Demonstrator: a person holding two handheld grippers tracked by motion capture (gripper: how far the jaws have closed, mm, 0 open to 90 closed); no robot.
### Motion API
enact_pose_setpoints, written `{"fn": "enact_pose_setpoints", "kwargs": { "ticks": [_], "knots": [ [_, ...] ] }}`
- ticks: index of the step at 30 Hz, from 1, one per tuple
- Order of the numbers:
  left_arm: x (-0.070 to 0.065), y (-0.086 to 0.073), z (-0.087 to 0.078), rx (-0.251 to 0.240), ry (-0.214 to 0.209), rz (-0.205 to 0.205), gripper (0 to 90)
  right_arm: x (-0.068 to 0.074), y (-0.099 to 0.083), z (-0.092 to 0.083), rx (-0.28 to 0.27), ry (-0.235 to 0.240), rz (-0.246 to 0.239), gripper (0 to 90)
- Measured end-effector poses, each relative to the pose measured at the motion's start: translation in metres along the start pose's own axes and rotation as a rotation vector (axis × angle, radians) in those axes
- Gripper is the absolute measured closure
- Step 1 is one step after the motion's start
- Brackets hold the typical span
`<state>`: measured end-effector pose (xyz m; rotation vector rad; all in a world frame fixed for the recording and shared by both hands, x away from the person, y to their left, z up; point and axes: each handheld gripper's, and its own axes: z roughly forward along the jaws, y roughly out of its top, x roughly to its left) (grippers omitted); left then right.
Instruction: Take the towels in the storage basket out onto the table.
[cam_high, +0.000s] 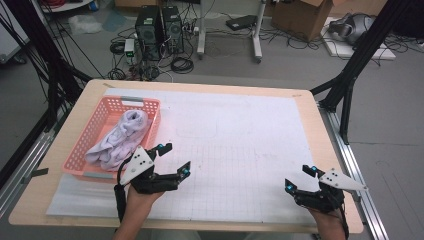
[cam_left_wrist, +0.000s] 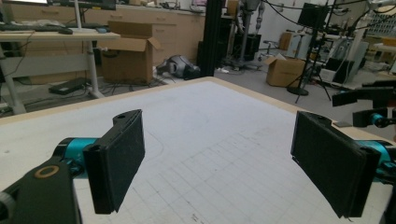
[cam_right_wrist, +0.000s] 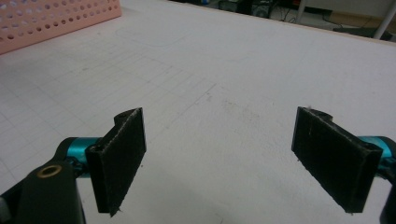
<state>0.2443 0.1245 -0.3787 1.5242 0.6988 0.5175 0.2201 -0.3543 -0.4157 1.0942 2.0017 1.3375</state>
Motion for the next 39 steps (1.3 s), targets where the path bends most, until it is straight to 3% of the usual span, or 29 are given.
{"fn": "enact_pose_setpoints", "kwargs": {
  "ticks": [3,6,13,22,33,39],
  "knots": [
    [0.006,0.007,-0.004,0.005,0.008,-0.003,17.9,0.000,0.000,0.000,0.000,0.000,0.002,16.6],
    [0.014,0.016,-0.008,-0.004,-0.006,-0.038,17.8,0.000,0.000,0.000,-0.003,0.003,-0.003,16.6],
    [0.034,0.037,-0.019,0.014,0.053,0.002,17.8,0.001,0.001,-0.001,-0.009,0.005,0.004,16.6],
    [0.070,0.054,-0.036,0.015,0.113,-0.013,17.2,0.000,0.001,-0.003,-0.012,0.005,0.004,16.6],
    [0.117,0.050,-0.043,0.148,0.248,-0.036,17.1,0.001,0.000,-0.004,-0.005,0.000,0.009,16.6],
    [0.138,0.043,-0.037,0.278,0.308,-0.037,17.2,0.000,-0.001,-0.004,-0.002,-0.002,0.012,16.6]
  ]
}}
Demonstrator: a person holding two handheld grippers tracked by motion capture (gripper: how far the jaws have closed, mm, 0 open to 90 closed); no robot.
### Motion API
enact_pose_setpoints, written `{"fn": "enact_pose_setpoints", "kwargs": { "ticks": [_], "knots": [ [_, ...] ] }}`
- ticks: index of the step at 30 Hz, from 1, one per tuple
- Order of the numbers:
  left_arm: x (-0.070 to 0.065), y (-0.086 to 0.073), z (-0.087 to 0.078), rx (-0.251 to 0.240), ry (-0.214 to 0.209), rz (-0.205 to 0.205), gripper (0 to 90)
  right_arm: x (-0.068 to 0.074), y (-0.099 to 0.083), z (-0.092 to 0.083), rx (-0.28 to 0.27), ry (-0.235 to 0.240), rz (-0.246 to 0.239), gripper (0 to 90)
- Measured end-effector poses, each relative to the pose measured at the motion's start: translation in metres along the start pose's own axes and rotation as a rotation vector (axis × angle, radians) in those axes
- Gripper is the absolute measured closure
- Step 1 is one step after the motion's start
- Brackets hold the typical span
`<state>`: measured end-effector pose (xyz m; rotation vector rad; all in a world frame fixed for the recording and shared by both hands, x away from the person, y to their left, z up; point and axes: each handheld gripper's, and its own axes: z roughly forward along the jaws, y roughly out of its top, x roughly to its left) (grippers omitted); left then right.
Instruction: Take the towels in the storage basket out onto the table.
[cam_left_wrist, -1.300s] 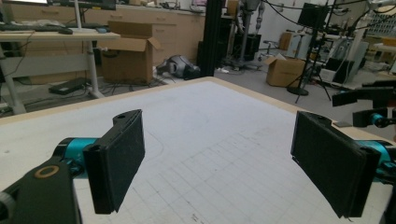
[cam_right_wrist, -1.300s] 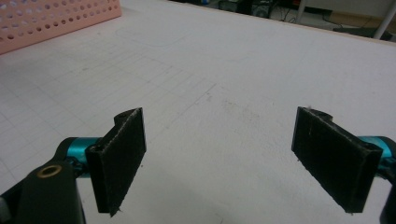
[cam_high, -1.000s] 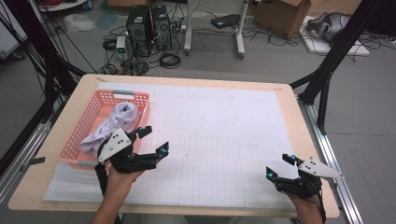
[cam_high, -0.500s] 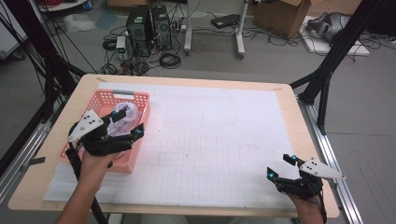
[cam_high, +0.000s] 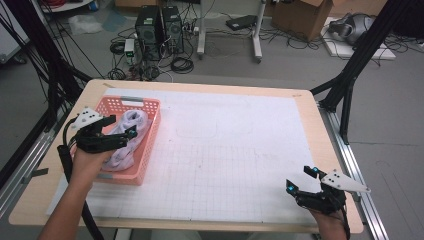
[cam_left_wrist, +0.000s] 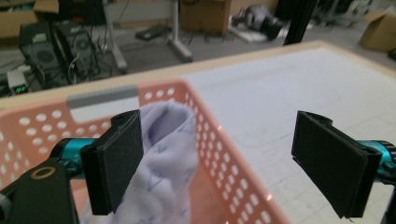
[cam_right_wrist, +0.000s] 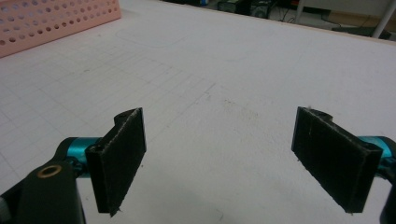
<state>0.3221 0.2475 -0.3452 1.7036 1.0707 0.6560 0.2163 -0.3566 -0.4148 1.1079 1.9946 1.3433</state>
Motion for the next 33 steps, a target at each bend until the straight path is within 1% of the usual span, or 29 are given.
{"fn": "enact_pose_setpoints", "kwargs": {
  "ticks": [4,5,10,12,15,18,20,21,22,23,25,27,28,31,32,33],
  "knots": [
    [0.009,-0.001,0.006,0.054,0.036,-0.008,17.4,0.000,0.000,0.000,0.000,0.000,-0.005,16.6],
    [0.011,-0.002,0.008,0.072,0.045,-0.011,17.5,0.000,0.000,0.000,0.001,-0.001,0.001,16.6],
    [0.020,-0.006,0.018,0.186,0.075,-0.018,17.5,0.000,-0.001,0.001,0.003,0.001,-0.006,16.6],
    [0.024,-0.009,0.023,0.232,0.081,-0.030,17.6,0.000,0.000,0.001,0.005,0.001,-0.004,16.6],
    [0.027,-0.016,0.030,0.287,0.082,-0.061,18.9,0.001,0.000,0.001,0.006,0.001,-0.003,16.6],
    [0.029,-0.023,0.038,0.341,0.109,-0.059,19.5,0.000,0.000,0.001,0.005,0.002,-0.002,16.6],
    [0.030,-0.024,0.041,0.358,0.127,-0.059,20.2,0.000,-0.001,0.002,0.004,0.000,-0.001,16.6],
    [0.030,-0.026,0.043,0.371,0.126,-0.058,20.0,0.001,-0.001,0.002,0.008,0.004,-0.008,16.7],
    [0.031,-0.027,0.045,0.393,0.133,-0.055,20.0,0.002,-0.001,0.002,0.012,0.006,-0.002,16.7],
    [0.034,-0.030,0.050,0.436,0.143,-0.054,19.9,0.001,-0.001,0.002,0.010,0.006,-0.007,16.6],
    [0.035,-0.032,0.052,0.444,0.151,-0.060,19.6,0.001,-0.001,0.003,0.010,0.005,-0.012,16.6],
    [0.037,-0.037,0.056,0.450,0.158,-0.081,19.2,0.001,-0.001,0.003,0.012,0.007,-0.011,16.7],
    [0.039,-0.042,0.060,0.481,0.168,-0.076,19.0,0.001,-0.001,0.003,0.011,0.006,-0.013,16.6],
    [0.039,-0.043,0.062,0.495,0.174,-0.068,19.3,0.001,-0.001,0.003,0.014,0.005,-0.008,16.6],
    [0.039,-0.043,0.062,0.495,0.173,-0.075,19.9,0.000,-0.002,0.003,0.014,0.006,-0.010,16.6],
    [0.041,-0.044,0.063,0.508,0.163,-0.095,20.7,0.000,-0.002,0.003,0.016,0.007,-0.013,16.7]
  ]
}}
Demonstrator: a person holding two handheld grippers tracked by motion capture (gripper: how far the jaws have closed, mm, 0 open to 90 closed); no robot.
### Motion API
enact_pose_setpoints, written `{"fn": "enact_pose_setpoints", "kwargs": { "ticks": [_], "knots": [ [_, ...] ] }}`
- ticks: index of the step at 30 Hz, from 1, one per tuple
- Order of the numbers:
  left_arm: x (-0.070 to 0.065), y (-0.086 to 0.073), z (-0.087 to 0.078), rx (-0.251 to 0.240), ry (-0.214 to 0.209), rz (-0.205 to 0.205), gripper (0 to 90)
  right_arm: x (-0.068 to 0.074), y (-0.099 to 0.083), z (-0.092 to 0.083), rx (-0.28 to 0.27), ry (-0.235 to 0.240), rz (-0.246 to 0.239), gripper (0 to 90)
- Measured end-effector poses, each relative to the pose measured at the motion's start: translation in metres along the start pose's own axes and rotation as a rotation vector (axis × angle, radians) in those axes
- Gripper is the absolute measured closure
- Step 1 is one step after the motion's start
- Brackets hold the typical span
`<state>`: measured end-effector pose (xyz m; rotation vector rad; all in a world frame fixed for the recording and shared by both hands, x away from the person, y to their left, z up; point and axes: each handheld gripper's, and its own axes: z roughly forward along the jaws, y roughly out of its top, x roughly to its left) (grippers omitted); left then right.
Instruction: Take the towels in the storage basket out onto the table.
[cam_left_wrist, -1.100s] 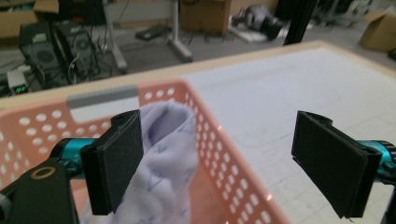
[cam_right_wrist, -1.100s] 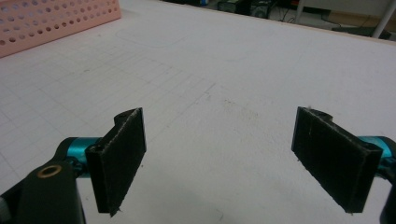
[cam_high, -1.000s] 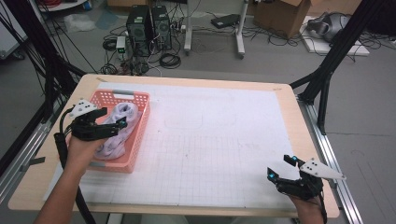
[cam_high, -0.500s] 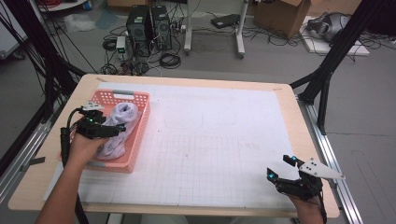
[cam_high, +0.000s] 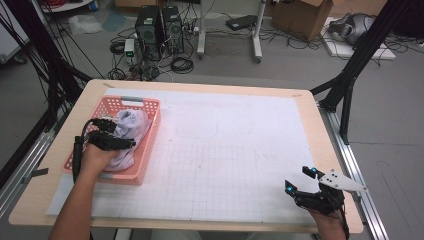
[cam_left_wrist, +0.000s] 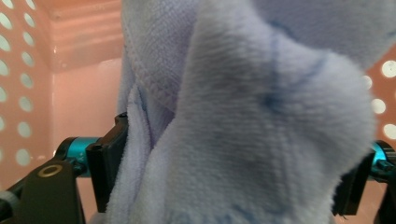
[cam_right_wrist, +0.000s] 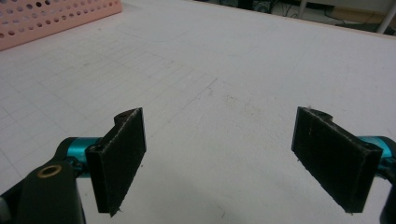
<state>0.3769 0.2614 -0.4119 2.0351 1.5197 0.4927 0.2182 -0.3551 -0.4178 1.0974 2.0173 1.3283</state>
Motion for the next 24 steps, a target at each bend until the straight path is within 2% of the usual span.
{"fn": "enact_pose_setpoints", "kwargs": {
  "ticks": [7,11,14,19,21,23,24],
  "knots": [
    [0.002,0.000,0.005,0.066,-0.041,-0.029,24.3,0.002,0.000,0.001,0.013,0.003,-0.010,16.7],
    [0.003,0.000,0.004,0.072,-0.046,-0.025,34.0,0.002,-0.001,0.002,0.018,0.002,-0.006,16.7],
    [0.003,-0.001,0.002,0.064,-0.053,-0.007,42.5,0.002,0.000,0.001,0.015,0.000,-0.009,16.7],
    [0.002,0.000,0.000,0.043,-0.050,-0.016,53.5,0.002,0.000,0.001,0.012,-0.003,-0.008,16.7],
    [0.003,0.001,-0.004,0.012,-0.047,-0.038,58.2,0.001,0.000,0.001,0.011,-0.004,-0.007,16.7],
    [0.004,0.001,-0.005,0.001,-0.045,-0.046,59.9,0.001,0.000,0.000,0.007,-0.006,-0.003,16.7],
    [0.005,0.001,-0.008,-0.021,-0.042,-0.058,60.3,0.001,0.000,0.000,0.009,-0.006,0.005,16.7]
  ]
}}
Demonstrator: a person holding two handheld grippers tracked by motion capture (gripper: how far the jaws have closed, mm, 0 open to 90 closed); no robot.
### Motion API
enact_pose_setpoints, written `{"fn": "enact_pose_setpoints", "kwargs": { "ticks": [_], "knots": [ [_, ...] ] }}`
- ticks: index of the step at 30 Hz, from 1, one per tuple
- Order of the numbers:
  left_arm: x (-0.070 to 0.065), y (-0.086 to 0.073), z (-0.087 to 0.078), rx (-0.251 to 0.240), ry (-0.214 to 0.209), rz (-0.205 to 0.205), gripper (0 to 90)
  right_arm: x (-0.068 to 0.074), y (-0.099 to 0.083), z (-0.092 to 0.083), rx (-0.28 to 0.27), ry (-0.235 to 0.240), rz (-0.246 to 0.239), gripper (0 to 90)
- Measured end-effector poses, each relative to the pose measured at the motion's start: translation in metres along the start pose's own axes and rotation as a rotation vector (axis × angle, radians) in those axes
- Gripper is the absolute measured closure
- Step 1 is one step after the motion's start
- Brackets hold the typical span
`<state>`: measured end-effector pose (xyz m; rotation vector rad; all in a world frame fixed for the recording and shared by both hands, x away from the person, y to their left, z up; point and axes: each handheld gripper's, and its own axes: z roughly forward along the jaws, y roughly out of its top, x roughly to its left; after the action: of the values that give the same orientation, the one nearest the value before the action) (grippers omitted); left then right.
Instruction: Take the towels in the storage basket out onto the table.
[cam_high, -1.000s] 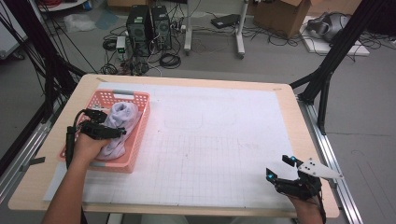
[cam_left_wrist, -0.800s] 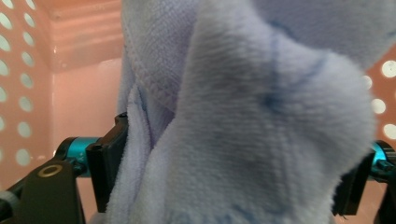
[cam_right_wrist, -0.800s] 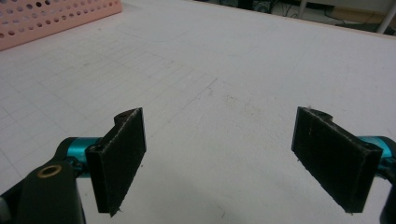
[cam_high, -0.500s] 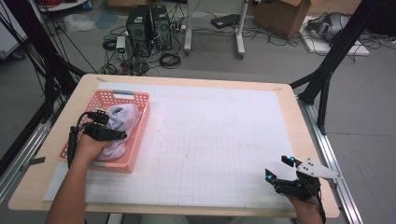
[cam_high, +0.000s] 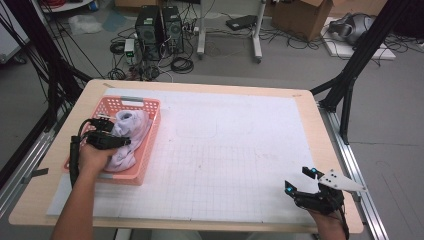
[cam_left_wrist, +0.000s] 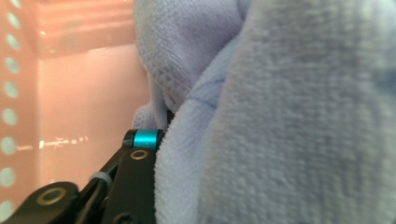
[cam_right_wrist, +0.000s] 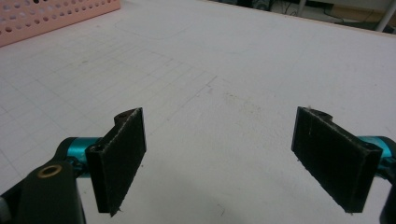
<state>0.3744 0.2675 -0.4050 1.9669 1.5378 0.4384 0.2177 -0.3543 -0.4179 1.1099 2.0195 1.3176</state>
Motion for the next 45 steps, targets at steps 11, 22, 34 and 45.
{"fn": "enact_pose_setpoints", "kwargs": {
  "ticks": [11,22,34,45],
  "knots": [
    [0.002,0.000,-0.027,-0.224,-0.053,-0.047,60.9,0.000,0.000,-0.001,-0.007,-0.005,-0.002,16.7],
    [-0.002,-0.004,-0.055,-0.498,-0.090,-0.016,60.9,0.000,0.000,-0.001,-0.005,-0.008,0.001,16.7],
    [0.002,-0.013,-0.078,-0.717,-0.122,0.073,60.8,0.001,0.000,0.000,0.000,-0.008,0.005,16.7],
    [-0.004,-0.013,-0.098,-0.836,-0.225,0.068,60.8,0.002,0.000,0.001,0.000,-0.006,0.000,16.7]
  ]
}}
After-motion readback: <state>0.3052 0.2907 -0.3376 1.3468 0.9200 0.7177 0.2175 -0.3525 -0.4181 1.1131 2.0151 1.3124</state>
